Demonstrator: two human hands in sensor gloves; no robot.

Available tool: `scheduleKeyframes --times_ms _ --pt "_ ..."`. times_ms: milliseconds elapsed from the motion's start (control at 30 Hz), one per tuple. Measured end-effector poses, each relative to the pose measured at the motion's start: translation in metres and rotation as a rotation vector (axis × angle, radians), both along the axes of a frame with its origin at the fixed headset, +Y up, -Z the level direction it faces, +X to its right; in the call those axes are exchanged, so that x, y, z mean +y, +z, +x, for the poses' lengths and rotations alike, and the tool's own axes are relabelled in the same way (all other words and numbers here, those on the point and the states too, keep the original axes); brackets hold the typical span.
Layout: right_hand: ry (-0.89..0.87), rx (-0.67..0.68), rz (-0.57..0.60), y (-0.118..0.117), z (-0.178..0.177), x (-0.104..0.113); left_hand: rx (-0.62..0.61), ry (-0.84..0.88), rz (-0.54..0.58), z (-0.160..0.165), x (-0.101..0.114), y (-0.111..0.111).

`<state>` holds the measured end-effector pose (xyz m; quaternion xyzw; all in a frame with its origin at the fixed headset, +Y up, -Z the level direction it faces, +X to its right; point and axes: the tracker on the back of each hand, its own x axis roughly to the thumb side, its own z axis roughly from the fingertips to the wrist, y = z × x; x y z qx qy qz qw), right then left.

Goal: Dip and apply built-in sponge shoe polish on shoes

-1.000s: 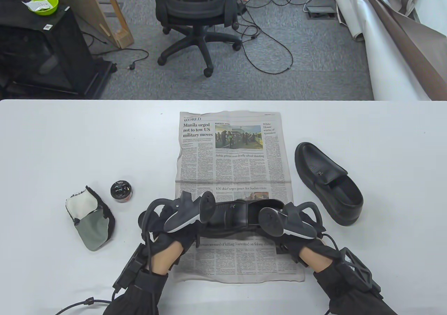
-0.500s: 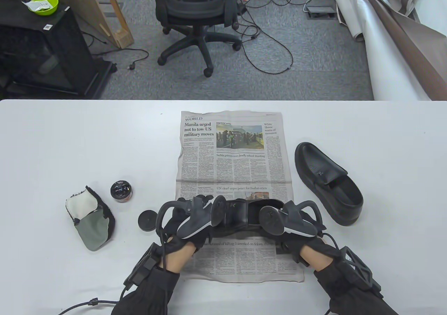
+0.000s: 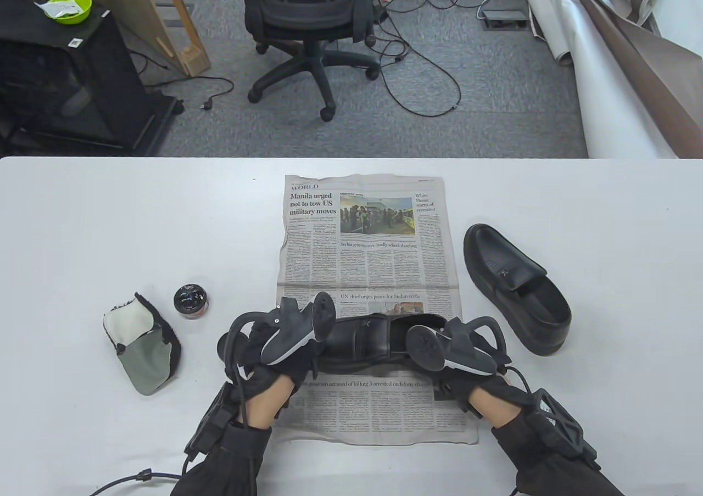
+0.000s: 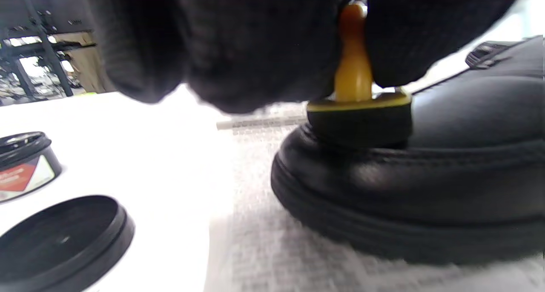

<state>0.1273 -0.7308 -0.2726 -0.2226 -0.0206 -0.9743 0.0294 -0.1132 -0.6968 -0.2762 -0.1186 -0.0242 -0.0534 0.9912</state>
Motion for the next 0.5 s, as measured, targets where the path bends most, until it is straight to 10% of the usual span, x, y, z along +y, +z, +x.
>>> scheduleKeyframes --times_ms 167,500 --pt "0.001 -0.002 -0.007 0.000 0.000 0.000 -0.089 0.075 -0.112 0.012 -0.002 0.008" --pt "-0.007 0.015 -0.054 -0.003 0.000 0.000 -0.107 0.179 0.028 0.030 -0.004 -0.003"
